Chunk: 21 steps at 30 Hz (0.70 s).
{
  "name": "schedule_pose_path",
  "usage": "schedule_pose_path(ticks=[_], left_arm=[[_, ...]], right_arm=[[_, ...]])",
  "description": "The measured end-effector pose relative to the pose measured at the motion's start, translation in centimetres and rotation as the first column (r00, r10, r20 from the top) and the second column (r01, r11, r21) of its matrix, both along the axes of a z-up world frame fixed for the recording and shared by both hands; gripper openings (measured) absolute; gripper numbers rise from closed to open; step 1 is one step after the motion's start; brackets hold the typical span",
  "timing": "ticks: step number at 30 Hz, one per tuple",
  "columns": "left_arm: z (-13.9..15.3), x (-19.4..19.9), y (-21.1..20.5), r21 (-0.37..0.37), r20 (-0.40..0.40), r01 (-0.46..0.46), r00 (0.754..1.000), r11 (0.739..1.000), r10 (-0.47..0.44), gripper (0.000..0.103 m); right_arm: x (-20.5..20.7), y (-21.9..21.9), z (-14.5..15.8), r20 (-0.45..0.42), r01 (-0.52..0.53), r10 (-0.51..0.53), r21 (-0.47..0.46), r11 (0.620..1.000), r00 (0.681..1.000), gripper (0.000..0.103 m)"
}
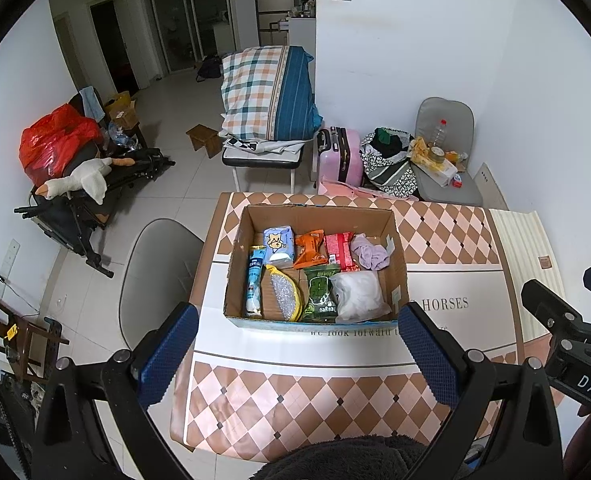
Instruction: Organize soft objects
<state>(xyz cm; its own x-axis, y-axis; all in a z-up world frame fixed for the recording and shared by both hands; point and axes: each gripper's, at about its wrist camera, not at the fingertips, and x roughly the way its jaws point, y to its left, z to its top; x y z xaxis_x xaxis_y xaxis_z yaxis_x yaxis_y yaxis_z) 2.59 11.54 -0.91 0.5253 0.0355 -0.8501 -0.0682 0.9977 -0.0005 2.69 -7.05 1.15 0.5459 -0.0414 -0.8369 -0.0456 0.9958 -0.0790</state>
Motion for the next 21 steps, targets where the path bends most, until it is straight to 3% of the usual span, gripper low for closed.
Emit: schedule_pose_path(ticks=[21], left_arm=[[-0.02,0.00,0.04,0.000,0.001,0.001,1.000,1.000,-0.001,0.102]], right_arm=[[-0.20,-0.18,0.15,-0.004,-0.001,0.001,0.006,1.000,1.000,0.103]])
